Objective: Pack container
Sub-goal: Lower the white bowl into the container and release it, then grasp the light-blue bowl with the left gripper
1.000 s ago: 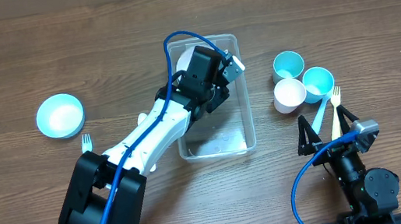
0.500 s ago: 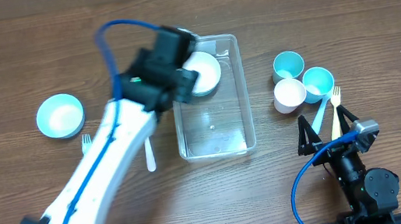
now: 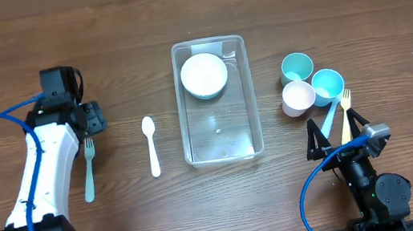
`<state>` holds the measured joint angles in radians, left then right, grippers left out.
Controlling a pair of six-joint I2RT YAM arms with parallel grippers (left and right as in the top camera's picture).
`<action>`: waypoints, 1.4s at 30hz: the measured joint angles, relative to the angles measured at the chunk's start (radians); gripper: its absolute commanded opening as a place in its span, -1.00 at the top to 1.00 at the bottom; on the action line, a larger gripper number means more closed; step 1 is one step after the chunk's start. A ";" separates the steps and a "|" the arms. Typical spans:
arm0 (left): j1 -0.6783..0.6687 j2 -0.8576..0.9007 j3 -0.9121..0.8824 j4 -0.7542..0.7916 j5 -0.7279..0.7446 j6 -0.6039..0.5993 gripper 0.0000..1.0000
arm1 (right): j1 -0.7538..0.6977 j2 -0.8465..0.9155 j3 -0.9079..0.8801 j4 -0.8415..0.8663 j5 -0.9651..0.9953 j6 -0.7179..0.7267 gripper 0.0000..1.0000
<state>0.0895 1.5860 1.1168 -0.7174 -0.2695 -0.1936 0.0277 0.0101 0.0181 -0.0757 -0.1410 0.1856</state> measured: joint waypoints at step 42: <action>-0.003 0.212 -0.041 0.301 -0.011 0.388 0.92 | 0.000 0.000 0.000 0.000 0.000 0.000 -1.00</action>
<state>0.0860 1.7985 1.0760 -0.4164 -0.2806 0.1944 0.0280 0.0101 0.0181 -0.0753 -0.1410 0.1860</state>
